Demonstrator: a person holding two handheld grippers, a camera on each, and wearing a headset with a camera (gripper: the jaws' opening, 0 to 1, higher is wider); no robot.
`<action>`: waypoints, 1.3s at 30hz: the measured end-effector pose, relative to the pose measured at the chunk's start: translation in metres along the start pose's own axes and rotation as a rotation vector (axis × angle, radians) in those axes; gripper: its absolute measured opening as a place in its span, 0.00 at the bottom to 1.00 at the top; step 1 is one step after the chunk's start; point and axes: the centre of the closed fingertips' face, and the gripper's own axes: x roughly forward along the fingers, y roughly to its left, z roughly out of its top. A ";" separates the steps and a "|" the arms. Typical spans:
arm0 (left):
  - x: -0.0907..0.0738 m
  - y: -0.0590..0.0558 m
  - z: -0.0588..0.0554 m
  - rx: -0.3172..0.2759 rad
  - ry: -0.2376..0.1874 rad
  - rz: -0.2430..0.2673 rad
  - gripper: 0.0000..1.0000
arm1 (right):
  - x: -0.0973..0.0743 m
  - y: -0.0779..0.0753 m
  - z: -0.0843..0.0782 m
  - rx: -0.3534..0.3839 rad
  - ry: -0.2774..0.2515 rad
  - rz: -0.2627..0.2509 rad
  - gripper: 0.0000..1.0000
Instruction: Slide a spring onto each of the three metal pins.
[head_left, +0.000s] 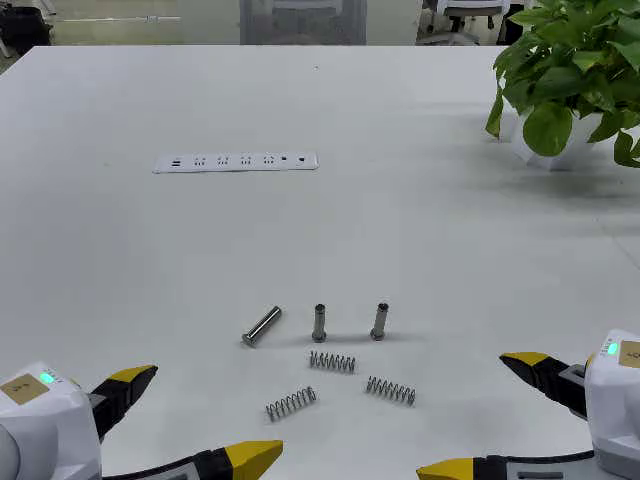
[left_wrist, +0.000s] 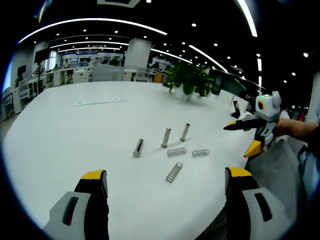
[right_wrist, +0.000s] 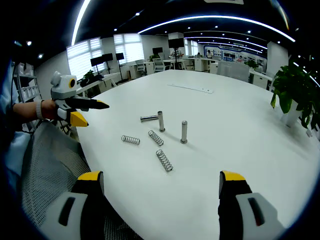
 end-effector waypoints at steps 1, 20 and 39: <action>0.000 -0.001 0.000 -0.002 0.001 -0.007 1.00 | 0.000 0.000 0.000 -0.005 0.001 -0.001 0.97; 0.001 0.012 -0.010 0.018 0.053 0.000 1.00 | -0.001 -0.008 -0.007 -0.006 0.025 -0.012 0.97; 0.019 0.022 0.003 0.027 0.133 -0.061 0.94 | -0.001 -0.008 -0.011 -0.016 0.041 -0.015 0.97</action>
